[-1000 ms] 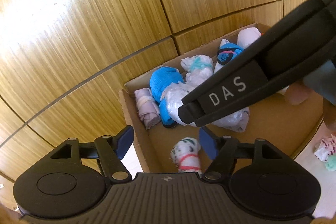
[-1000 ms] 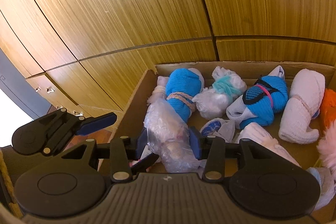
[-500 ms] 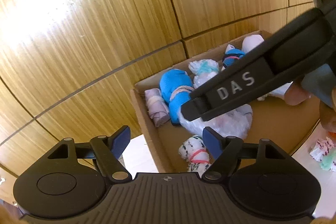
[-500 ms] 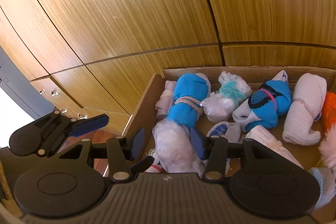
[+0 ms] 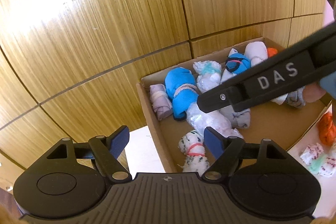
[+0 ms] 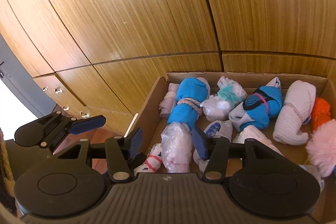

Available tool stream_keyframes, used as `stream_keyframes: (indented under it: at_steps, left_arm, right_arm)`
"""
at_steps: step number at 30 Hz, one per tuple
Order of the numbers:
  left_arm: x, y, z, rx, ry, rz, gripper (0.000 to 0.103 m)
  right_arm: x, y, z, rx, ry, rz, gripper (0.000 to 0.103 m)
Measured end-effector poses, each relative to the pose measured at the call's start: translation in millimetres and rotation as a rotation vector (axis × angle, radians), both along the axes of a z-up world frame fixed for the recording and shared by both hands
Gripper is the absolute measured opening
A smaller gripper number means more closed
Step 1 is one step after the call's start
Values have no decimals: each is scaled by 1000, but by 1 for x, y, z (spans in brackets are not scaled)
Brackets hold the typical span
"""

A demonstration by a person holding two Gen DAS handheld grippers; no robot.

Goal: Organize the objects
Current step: 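Lower both held bundles into the tray and open both grippers, then withdraw both grippers from the tray toward the remaining bundles on the table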

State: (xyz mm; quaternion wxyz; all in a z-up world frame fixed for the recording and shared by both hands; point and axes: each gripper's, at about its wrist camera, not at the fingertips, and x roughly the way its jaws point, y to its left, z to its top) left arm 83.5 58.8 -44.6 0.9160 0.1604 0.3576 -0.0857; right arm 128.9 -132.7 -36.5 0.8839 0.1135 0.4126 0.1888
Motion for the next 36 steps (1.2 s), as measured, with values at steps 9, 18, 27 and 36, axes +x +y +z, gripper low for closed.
stream_keyframes:
  at_steps: [9,18,27,36]
  left_arm:
    - [-3,-7,-3,-72,61,32,83]
    - [-57,10,18,-162,22,22,86]
    - [-107,-9,0,-261,51,-28,87]
    - [-120,-37,-34,-265,94,-67,87]
  right_arm:
    - [8,3,13,-23,-14,-5,54]
    - [-66,-15,37,-83,-151,33,65]
    - [-118,-48,19,-194,-193,-35,68]
    - [-145,-64,-23,-267,-150,-71,68]
